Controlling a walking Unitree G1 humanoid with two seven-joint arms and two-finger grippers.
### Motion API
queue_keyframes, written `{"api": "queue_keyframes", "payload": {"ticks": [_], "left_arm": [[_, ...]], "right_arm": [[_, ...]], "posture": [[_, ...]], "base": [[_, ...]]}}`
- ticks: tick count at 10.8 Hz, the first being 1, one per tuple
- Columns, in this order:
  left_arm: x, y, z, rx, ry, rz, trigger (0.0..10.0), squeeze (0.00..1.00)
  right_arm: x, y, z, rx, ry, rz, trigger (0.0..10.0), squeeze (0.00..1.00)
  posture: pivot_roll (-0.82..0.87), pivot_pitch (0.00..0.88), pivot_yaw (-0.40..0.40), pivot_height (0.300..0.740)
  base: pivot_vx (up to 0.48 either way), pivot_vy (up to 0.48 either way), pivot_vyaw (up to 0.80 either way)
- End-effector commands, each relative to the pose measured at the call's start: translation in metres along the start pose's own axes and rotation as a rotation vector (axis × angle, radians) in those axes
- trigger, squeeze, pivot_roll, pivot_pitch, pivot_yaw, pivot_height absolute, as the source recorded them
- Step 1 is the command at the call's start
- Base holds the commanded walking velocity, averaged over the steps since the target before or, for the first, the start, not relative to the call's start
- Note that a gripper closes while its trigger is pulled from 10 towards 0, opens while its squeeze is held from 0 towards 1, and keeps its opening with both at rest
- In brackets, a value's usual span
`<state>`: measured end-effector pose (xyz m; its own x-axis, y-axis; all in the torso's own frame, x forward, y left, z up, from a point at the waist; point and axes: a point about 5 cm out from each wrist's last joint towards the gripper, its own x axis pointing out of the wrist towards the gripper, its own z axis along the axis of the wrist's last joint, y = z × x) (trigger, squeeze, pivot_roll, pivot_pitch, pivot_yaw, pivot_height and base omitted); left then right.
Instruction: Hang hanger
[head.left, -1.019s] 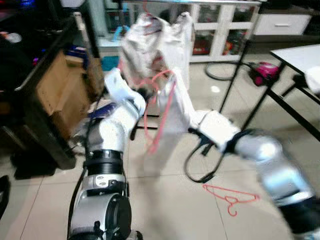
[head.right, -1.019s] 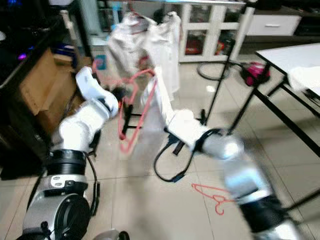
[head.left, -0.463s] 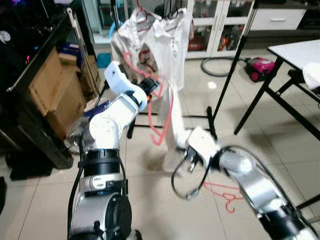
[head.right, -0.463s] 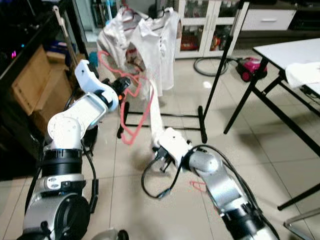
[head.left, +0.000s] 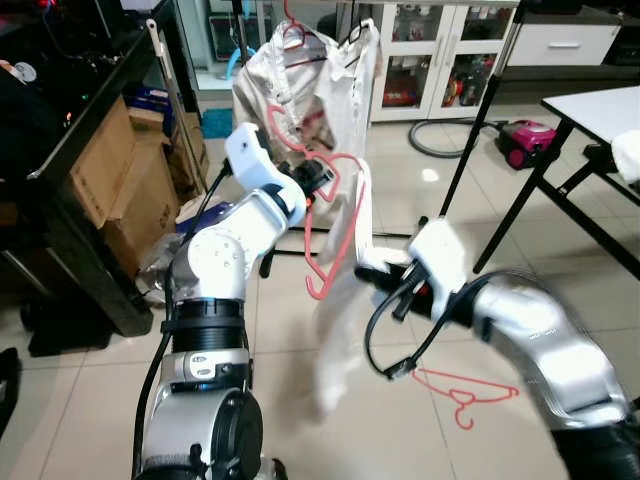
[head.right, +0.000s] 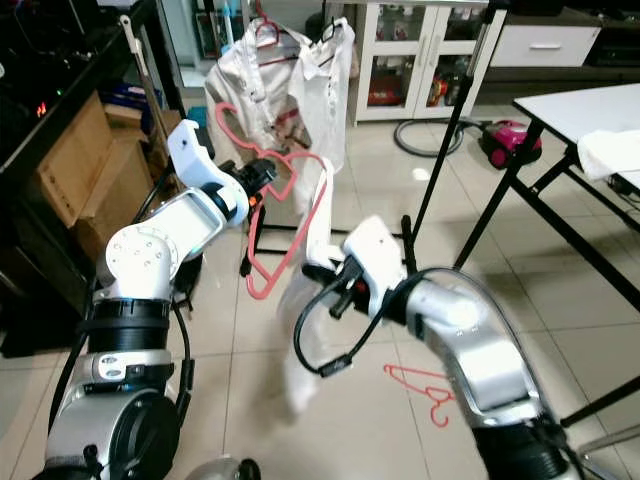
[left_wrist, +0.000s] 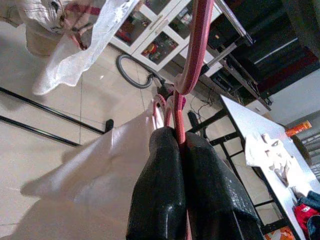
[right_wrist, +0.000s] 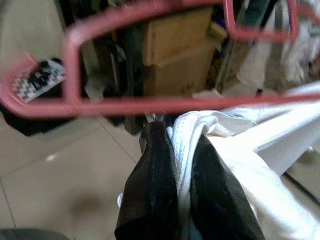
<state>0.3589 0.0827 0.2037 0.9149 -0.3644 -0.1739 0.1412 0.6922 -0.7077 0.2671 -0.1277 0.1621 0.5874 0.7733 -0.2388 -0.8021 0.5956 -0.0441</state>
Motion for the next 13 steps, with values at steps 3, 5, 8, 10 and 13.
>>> {"api": "queue_keyframes", "payload": {"ticks": [3,5,8,10,13], "left_arm": [[-0.001,0.002,0.011,-0.043,-0.027,0.013,10.0,0.00],[0.000,0.002,0.014,-0.072,-0.031,0.010,10.0,0.00],[0.004,-0.017,0.013,-0.087,-0.005,-0.021,10.0,0.00],[0.014,-0.011,-0.015,0.004,0.175,0.075,10.0,0.00],[0.016,-0.001,-0.016,-0.111,0.230,0.134,10.0,0.00]], "right_arm": [[-0.020,0.020,0.003,-0.072,0.045,0.153,10.0,0.00],[-0.025,0.021,-0.010,-0.111,0.131,0.138,10.0,0.00],[0.004,0.018,-0.010,-0.188,0.088,-0.013,10.0,0.00],[0.006,0.023,0.028,-0.116,-0.077,0.055,10.0,0.00],[-0.008,0.026,0.054,-0.124,-0.146,0.128,10.0,0.00]], "posture": [[-0.11,0.000,0.090,0.740],[-0.12,0.000,0.095,0.740],[-0.11,0.000,0.101,0.740],[-0.11,0.000,0.104,0.740],[-0.12,0.000,0.112,0.740]], "base": [[0.000,0.000,0.00],[0.000,0.000,0.00],[0.000,0.000,0.00],[0.000,0.000,0.00],[0.000,0.000,0.00]]}}
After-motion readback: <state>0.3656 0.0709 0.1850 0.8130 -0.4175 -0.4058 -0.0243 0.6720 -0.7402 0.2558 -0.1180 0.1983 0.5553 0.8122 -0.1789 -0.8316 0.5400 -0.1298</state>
